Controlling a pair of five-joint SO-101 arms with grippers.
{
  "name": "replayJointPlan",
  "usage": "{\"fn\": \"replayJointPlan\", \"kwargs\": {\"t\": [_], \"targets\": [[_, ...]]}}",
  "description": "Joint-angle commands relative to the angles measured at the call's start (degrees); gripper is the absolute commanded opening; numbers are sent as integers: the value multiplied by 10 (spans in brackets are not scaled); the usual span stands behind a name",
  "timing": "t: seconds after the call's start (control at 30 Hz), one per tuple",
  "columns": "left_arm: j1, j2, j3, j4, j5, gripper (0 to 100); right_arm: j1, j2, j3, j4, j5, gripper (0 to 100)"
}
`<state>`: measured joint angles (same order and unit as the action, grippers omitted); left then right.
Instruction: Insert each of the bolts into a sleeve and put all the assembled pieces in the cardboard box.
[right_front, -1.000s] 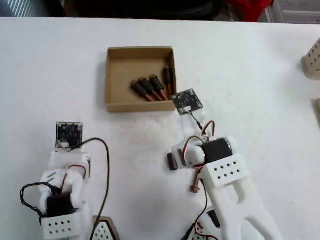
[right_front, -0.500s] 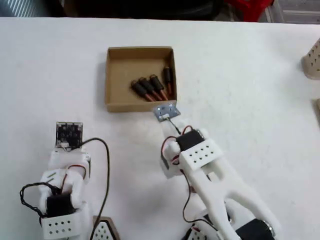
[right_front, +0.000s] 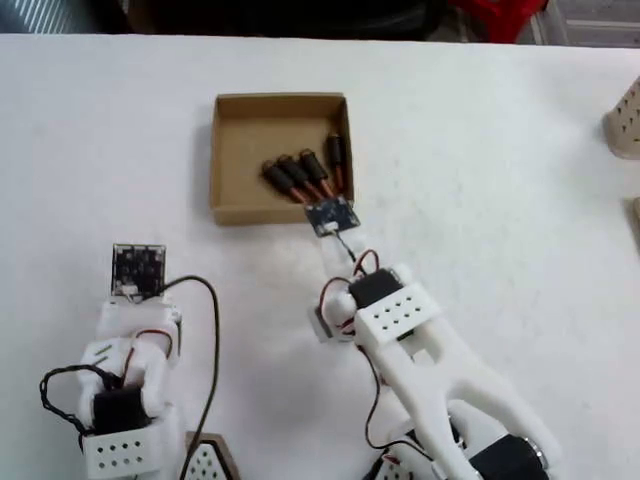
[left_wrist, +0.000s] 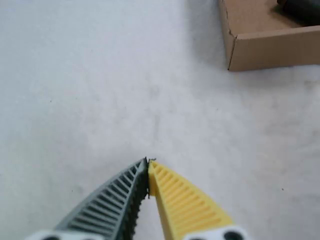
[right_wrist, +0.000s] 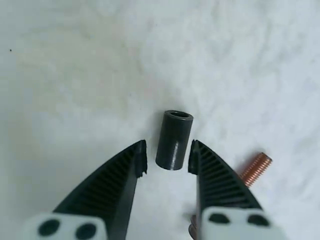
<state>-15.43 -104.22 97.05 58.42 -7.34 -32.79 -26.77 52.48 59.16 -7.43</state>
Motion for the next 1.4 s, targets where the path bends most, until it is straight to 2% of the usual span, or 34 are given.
{"fn": "replayJointPlan", "kwargs": {"t": [0.0, 0.4, 0.63, 0.83, 1.1, 1.23, 1.37], "targets": [[-5, -5, -1, 0, -5, 23, 0, 1, -4, -10, -4, 126], [-5, -5, -1, 0, -5, 23, 0, 120, 24, -96, -4, 126], [-5, -5, -1, 0, -5, 23, 0, 132, 17, -111, -4, 125], [-5, -5, -1, 0, -5, 23, -3, 132, 8, -115, -4, 22], [-5, -5, -1, 0, -5, 23, 3, 131, 11, -122, -4, 19], [-7, -5, -1, 0, -5, 24, 37, 124, 3, -84, -4, 19], [-5, -4, -1, 1, -5, 24, 119, 76, -10, -29, -3, 19]]}}
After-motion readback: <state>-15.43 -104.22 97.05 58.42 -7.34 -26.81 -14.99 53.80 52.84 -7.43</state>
